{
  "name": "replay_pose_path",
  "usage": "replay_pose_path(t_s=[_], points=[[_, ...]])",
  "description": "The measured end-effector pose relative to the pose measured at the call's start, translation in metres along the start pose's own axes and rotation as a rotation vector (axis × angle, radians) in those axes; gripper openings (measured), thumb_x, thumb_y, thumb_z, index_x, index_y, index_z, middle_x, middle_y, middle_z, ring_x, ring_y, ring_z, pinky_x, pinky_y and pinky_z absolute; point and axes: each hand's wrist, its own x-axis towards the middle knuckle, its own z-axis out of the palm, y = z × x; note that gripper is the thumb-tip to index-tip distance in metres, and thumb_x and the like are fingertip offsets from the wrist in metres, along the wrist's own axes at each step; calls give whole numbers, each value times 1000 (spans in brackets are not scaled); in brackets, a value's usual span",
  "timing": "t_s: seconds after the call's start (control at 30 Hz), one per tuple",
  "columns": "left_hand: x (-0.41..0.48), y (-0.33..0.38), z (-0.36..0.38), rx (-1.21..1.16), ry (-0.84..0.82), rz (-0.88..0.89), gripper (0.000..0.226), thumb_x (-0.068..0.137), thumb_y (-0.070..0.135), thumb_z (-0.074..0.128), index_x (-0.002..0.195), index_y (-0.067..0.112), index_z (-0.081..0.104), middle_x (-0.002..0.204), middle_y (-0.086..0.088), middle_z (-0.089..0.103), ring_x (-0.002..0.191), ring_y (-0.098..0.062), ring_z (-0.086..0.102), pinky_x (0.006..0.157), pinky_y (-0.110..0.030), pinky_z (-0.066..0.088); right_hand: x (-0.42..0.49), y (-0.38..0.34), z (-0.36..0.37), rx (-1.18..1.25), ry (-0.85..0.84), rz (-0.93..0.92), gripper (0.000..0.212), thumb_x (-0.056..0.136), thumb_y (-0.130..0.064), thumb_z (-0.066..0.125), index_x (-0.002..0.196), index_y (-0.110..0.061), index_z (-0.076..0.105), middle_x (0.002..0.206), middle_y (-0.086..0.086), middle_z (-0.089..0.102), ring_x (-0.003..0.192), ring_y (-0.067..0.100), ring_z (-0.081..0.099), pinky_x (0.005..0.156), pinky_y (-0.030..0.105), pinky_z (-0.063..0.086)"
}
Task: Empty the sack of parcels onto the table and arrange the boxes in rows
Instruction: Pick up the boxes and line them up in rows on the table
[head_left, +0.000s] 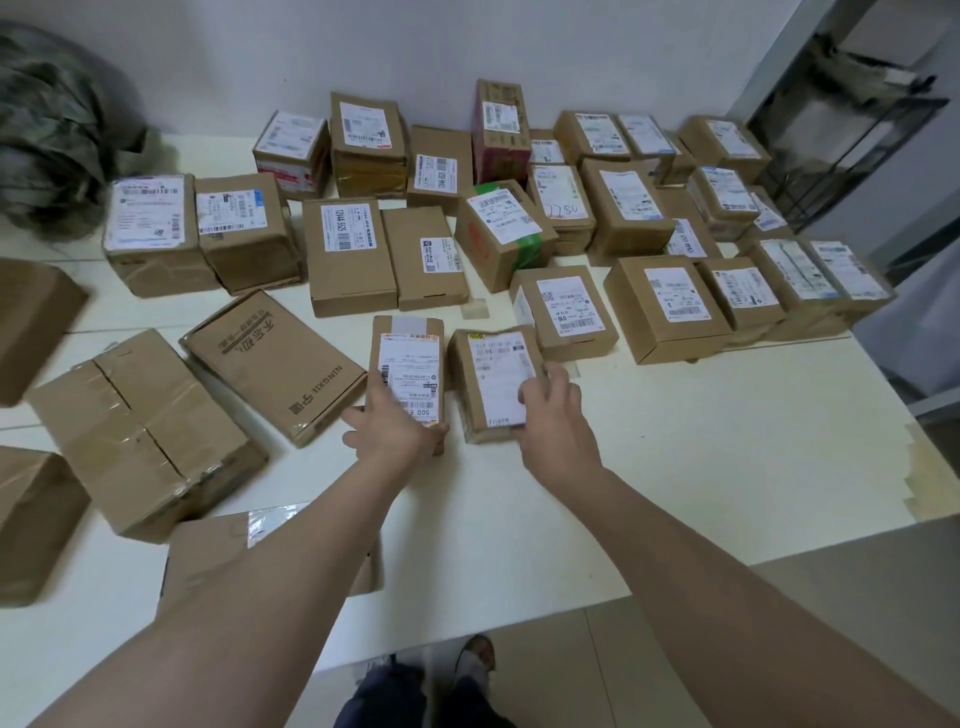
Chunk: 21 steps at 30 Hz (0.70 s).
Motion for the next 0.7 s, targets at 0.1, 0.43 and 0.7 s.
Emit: replay_pose_path(t_s=[0.1,0.43,0.7], points=[[6,1,5,-10,-14,85,89,81,25,75,150,36,20,142,-12,25,128,-37,33,99,-43,38,18,-11,-5,45,47,101,55,79,7,65,126,-14,46,155,11,14,129,28,32,85,31,46],[13,6,23,95,-145,361,56,89,15,57,143,25,44,155,-2,25,137,-30,35,109,-37,35,22,-9,-1,99,43,166,64,88,-8,62,146,-15,35,136,8,33,101,26,55,73,30,44],[30,10,-38,350,274,315,66,88,28,62,147,20,34,156,-16,19,144,-34,15,119,-49,11,34,-62,-3,258,86,-195,31,92,-5,53,121,-10,63,120,9,56,113,28,53,80,33,44]])
